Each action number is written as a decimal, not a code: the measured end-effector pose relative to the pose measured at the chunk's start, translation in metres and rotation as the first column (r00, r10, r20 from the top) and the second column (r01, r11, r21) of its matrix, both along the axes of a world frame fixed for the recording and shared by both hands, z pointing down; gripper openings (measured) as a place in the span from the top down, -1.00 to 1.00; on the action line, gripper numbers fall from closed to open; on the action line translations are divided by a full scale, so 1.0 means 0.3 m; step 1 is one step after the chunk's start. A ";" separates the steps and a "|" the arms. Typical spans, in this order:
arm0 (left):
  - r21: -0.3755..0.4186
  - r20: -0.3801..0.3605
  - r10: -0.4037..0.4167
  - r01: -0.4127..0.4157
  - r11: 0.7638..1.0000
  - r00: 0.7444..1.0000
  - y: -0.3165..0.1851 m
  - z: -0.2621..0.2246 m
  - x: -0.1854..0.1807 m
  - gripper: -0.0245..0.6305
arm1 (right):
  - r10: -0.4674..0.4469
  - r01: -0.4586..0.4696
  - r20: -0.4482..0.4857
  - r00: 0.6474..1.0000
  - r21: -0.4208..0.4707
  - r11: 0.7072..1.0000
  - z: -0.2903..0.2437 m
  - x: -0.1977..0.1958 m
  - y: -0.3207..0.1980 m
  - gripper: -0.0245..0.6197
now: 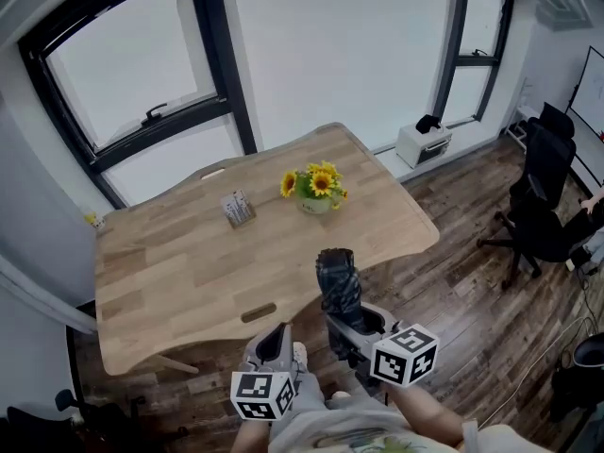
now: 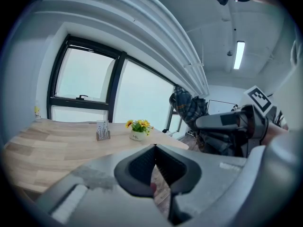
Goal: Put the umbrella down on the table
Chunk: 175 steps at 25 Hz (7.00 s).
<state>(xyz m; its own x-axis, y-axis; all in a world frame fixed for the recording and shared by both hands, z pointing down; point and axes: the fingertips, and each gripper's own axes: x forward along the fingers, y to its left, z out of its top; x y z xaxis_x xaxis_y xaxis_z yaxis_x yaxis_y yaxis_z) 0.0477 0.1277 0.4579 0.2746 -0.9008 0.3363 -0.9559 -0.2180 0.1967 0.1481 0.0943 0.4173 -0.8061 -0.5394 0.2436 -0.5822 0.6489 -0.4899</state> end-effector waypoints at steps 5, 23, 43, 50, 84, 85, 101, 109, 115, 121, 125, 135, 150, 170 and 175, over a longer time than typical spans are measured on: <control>-0.003 -0.010 0.005 -0.005 1.000 1.000 -0.108 -0.002 -0.047 0.93 | 0.008 -0.008 0.000 1.000 0.028 1.000 -0.049 -0.045 -0.107 0.30; -0.011 -0.060 0.051 -0.052 0.999 0.997 -0.461 -0.011 -0.228 0.93 | 0.022 -0.019 -0.051 0.998 0.059 0.998 -0.124 -0.232 -0.411 0.30; -0.049 -0.068 0.058 -0.062 0.997 0.996 -0.683 0.046 -0.537 0.93 | -0.026 0.022 -0.124 0.992 -0.035 0.999 0.020 -0.507 -0.573 0.30; -0.053 -0.073 0.082 -0.086 0.995 0.994 -0.726 0.078 -0.566 0.93 | -0.034 0.024 -0.132 0.991 -0.074 0.997 0.080 -0.555 -0.582 0.29; -0.088 -0.067 0.060 -0.066 0.994 0.996 -0.752 0.174 -0.585 0.93 | -0.094 0.068 -0.151 0.984 -0.168 0.983 0.268 -0.607 -0.614 0.29; -0.088 -0.067 0.059 -0.065 0.994 0.996 -0.752 0.174 -0.585 0.93 | -0.094 0.068 -0.151 0.984 -0.170 0.983 0.273 -0.606 -0.612 0.29; -0.105 -0.063 0.069 -0.075 0.992 0.996 -0.735 0.199 -0.584 0.93 | -0.098 0.065 -0.151 0.984 -0.215 0.974 0.337 -0.613 -0.590 0.29; -0.105 -0.062 0.072 -0.078 0.991 0.996 -0.741 0.194 -0.588 0.93 | -0.102 0.063 -0.155 0.983 -0.240 0.969 0.363 -0.609 -0.593 0.29; -0.116 -0.059 0.065 -0.071 0.991 0.996 -0.741 0.202 -0.596 0.93 | -0.111 0.067 -0.163 0.980 -0.256 0.964 0.389 -0.612 -0.600 0.29; -0.121 -0.055 0.063 -0.069 0.990 0.996 -0.744 0.208 -0.600 0.93 | -0.122 0.072 -0.173 0.977 -0.273 0.959 0.420 -0.612 -0.601 0.29; -0.125 -0.054 0.062 -0.068 0.990 0.997 -0.749 0.212 -0.603 0.93 | -0.129 0.075 -0.176 0.976 -0.283 0.956 0.437 -0.617 -0.602 0.29; -0.134 -0.051 0.060 -0.066 0.989 0.997 -0.746 0.219 -0.602 0.93 | -0.143 0.081 -0.183 0.973 -0.311 0.947 0.478 -0.622 -0.600 0.29; -0.145 -0.056 0.055 -0.062 0.987 0.997 -0.747 0.236 -0.614 0.93 | -0.154 0.071 -0.209 0.966 -0.358 0.931 0.559 -0.626 -0.596 0.28; -0.163 -0.062 0.048 -0.058 0.985 0.997 -0.746 0.260 -0.640 0.93 | -0.159 0.040 -0.240 0.958 -0.437 0.899 0.686 -0.630 -0.600 0.28; -0.167 -0.064 0.050 -0.060 0.984 0.997 -0.745 0.268 -0.638 0.93 | -0.161 0.031 -0.252 0.954 -0.454 0.890 0.722 -0.629 -0.605 0.28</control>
<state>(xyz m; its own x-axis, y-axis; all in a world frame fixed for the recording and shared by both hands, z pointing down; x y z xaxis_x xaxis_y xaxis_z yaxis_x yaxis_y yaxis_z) -0.1437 -0.0957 0.5383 0.3458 -0.8158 0.4635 -0.9291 -0.2285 0.2910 -0.0407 -0.0872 0.6338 -0.7133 -0.2463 0.6561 -0.6813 0.4631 -0.5669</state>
